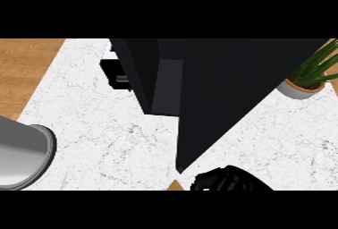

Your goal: Pick up the bottled water, place it into the cabinet and close the cabinet

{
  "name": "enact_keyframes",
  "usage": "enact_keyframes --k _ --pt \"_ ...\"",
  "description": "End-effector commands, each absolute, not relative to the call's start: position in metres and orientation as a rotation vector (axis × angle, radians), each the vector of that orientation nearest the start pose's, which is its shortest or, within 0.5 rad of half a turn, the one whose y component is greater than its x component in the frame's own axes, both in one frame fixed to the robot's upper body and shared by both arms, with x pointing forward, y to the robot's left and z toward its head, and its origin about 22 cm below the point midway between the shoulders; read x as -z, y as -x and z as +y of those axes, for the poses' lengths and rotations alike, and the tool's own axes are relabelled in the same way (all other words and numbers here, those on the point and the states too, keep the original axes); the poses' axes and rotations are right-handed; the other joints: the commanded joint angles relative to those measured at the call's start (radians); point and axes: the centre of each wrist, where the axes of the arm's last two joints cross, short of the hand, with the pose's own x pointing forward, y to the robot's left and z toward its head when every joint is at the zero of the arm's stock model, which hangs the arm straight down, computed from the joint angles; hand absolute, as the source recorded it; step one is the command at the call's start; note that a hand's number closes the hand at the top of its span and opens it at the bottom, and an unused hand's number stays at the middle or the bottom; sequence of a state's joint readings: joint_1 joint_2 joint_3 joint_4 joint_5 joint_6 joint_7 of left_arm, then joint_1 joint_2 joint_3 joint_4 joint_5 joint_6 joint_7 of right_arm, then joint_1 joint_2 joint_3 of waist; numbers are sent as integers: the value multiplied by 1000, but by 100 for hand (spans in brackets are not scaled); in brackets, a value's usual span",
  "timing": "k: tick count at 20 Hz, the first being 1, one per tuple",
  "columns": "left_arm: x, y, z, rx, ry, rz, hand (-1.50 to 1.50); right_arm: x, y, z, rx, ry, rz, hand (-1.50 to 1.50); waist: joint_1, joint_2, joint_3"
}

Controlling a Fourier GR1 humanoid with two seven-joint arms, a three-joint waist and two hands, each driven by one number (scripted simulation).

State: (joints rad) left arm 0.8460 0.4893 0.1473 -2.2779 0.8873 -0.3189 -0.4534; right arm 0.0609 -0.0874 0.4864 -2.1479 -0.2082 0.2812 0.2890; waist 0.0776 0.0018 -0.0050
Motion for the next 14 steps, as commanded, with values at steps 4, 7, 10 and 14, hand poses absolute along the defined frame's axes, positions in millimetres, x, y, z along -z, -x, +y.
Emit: enact_keyframes --k 4,7,10,14 --pt "-108 -42 359 -222 357 -2002 -150 -149 -253 -128 -380 -757 -1625 150 -11 3 4" --pt "-111 -41 368 -239 368 -2014 -150 -163 -291 -127 -367 -761 -1601 150 -27 3 4" --pt "-110 -33 366 -246 353 -2002 -150 -170 -326 -118 -412 -761 -1572 150 -32 3 5" --pt "-121 -14 390 -219 337 -2001 -150 -184 -345 -109 -464 -762 -1554 150 -38 -2 5"
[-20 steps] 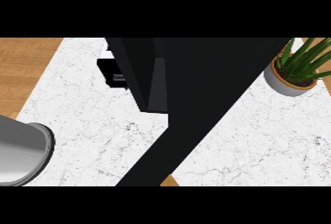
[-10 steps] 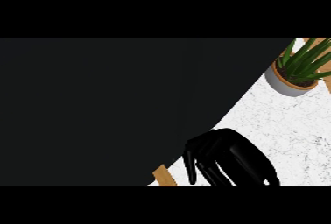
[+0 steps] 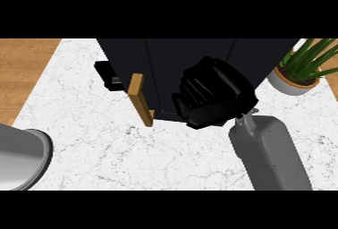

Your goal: Pick up the bottled water, place it into the cabinet and close the cabinet

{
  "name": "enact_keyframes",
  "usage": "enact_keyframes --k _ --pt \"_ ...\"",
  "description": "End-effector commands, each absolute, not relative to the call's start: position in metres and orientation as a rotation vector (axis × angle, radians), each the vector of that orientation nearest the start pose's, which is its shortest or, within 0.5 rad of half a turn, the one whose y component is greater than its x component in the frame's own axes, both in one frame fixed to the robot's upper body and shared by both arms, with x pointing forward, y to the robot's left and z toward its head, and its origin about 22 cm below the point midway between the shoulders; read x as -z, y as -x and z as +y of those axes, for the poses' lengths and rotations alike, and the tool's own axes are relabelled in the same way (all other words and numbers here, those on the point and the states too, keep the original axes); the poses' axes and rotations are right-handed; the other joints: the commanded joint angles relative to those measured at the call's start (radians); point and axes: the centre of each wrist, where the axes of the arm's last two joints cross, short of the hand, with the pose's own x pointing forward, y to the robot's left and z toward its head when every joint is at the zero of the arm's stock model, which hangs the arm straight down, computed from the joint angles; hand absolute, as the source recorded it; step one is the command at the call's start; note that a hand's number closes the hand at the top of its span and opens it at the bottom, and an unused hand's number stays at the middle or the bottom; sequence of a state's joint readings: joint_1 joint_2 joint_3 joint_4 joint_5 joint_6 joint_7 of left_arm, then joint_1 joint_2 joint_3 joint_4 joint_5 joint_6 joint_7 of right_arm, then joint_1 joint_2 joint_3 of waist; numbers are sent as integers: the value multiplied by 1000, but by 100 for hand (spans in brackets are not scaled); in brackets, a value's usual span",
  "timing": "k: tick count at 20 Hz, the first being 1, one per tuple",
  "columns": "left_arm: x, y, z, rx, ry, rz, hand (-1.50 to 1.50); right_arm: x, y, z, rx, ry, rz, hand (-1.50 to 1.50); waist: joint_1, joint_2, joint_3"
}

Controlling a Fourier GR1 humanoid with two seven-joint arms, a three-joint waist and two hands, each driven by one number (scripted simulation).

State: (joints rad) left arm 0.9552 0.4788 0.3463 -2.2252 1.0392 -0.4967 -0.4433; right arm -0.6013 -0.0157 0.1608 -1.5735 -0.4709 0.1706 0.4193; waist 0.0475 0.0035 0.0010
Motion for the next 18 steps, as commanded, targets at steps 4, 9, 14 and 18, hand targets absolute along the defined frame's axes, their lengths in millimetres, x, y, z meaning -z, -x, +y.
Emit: enact_keyframes --k 4,9,14,18 --pt "-120 -19 385 -238 330 -1994 -150 -150 -369 -99 -471 -772 -1576 150 -8 2 -1" --pt "-113 -25 386 -240 352 -1991 -150 -169 -380 -97 -495 -799 -1530 150 -14 3 -1" --pt "-119 -25 378 -221 406 -1966 -150 -177 -377 -73 -511 -860 -1496 150 13 6 -1" --pt "-112 -28 376 -237 379 -1967 -150 -179 -377 -75 -549 -874 -1483 150 -4 5 -1"
